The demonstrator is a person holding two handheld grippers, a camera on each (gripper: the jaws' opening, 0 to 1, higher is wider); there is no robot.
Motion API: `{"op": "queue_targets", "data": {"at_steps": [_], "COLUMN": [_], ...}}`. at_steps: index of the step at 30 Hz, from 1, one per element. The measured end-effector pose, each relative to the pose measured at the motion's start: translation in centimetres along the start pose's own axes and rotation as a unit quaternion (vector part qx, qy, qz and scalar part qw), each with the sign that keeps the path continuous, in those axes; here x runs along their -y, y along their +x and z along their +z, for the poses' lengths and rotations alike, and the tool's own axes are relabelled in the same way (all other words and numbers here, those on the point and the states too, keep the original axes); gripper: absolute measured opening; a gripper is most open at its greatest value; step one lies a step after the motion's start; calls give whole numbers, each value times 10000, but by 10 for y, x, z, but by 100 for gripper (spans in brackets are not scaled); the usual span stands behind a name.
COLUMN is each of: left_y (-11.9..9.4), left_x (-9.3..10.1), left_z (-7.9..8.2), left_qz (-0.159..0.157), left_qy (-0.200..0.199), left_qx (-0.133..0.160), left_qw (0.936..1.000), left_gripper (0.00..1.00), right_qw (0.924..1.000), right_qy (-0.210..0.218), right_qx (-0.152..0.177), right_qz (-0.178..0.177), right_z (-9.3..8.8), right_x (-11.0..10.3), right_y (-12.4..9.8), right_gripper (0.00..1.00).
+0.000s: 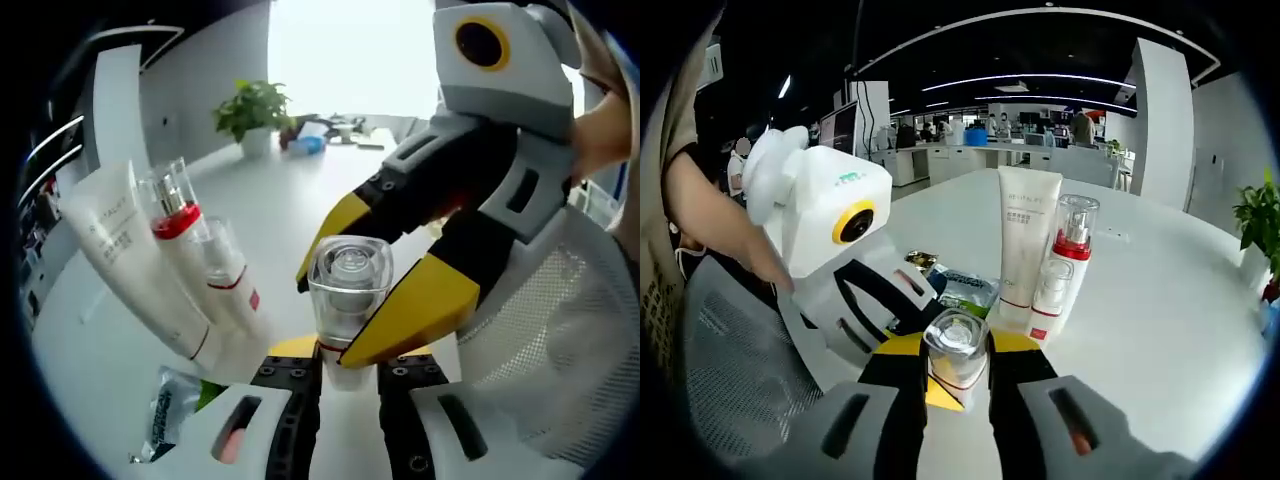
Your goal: Arrange the skincare products in the storage area until every visible bottle or jar stands upright without overlapping.
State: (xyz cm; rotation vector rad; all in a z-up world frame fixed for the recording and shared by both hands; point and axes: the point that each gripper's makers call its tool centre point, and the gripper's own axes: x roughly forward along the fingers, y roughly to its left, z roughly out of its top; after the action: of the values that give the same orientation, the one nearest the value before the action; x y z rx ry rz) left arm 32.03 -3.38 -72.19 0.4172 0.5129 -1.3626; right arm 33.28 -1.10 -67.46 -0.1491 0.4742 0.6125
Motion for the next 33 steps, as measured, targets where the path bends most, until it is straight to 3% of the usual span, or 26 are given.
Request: {"op": "queue_targets", "data": {"at_steps": [22, 26, 29, 33], "left_y": [5, 7, 9, 11], "left_x": [0, -2, -3, -7], "left_z": [-8, -7, -6, -5], "left_qz": [-37, -45, -61, -85], "left_qy": [60, 92, 124, 153], "left_qx": [22, 31, 29, 24], "left_qw": [10000, 9999, 9999, 9998], "left_gripper": [18, 18, 18, 18], "right_qw": [10000, 10000, 9988, 9975], "right_qy": [-47, 32, 429, 616], "right_qx": [-54, -25, 224, 333], "right_qz": [4, 9, 46, -37], "right_z": [-9, -9, -2, 1], "right_x": [-1, -1, -1, 9], "right_y": [5, 5, 2, -3], "right_gripper": [23, 29, 32, 36]}}
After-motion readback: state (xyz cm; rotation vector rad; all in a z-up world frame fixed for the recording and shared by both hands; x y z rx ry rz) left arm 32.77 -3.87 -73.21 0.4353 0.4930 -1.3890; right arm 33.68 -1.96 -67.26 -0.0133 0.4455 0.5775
